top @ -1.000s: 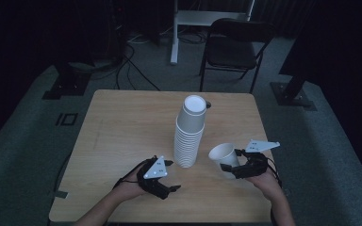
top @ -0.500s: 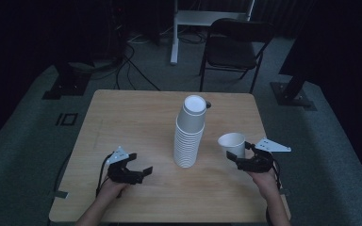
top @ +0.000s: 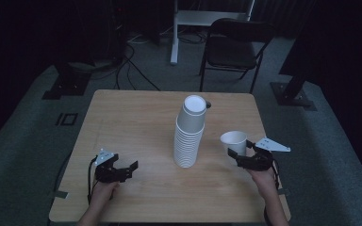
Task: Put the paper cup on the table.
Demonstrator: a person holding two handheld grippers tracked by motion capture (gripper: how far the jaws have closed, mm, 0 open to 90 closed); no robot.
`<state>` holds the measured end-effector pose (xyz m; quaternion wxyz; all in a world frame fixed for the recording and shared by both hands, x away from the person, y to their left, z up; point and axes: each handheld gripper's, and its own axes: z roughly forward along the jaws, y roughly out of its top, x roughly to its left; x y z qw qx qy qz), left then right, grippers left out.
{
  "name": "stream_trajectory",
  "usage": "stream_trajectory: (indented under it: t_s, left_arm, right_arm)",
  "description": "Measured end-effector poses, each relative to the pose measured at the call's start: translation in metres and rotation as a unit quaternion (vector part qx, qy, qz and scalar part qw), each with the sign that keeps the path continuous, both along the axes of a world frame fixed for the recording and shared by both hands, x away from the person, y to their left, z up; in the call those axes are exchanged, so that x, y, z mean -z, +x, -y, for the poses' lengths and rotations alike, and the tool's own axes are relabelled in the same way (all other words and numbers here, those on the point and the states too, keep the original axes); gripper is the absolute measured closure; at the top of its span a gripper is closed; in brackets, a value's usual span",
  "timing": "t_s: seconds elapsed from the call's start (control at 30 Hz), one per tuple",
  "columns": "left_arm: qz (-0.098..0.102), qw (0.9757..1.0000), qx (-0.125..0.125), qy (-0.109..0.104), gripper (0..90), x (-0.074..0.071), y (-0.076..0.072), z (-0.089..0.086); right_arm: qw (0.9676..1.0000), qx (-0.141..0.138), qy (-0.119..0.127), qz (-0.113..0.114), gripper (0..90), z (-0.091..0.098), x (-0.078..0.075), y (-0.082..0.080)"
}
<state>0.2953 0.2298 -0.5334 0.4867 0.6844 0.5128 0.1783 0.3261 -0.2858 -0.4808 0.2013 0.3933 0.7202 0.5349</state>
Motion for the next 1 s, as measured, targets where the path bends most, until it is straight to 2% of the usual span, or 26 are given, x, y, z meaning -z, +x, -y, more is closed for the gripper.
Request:
stream_trajectory:
  t_s: [0.17,0.3,0.47,0.6,0.63,0.77,1.0]
  left_arm:
    - [0.006,0.9999,-0.011,0.007,1.6,0.000,-0.005,-0.002]
    - [0.005,0.9999,-0.016,0.000,1.7,0.002,-0.008,-0.005]
    - [0.001,0.9999,-0.014,0.005,1.7,0.004,-0.008,-0.004]
    - [0.009,0.9998,-0.015,0.009,1.6,0.002,-0.010,-0.004]
    - [0.009,0.9998,-0.015,0.009,1.7,0.002,-0.010,-0.004]
    - [0.009,0.9997,-0.019,0.010,1.7,0.004,-0.010,-0.005]
    - [0.010,0.9997,-0.018,0.016,1.7,0.005,-0.010,-0.004]
  right_arm:
    - [0.9998,0.020,0.003,0.000,19.7,0.000,0.005,0.012]
    - [0.9992,0.040,0.005,0.005,19.7,-0.003,0.007,0.024]
    - [0.9978,0.066,0.000,0.007,19.7,-0.014,0.012,0.040]
    - [0.9965,0.084,0.000,-0.001,19.7,-0.024,0.023,0.054]
    - [0.9965,0.084,0.000,-0.001,19.7,-0.024,0.023,0.054]
    - [0.9943,0.106,0.004,-0.008,19.7,-0.028,0.038,0.063]
    - [0.9937,0.111,-0.012,-0.013,19.6,-0.032,0.050,0.063]
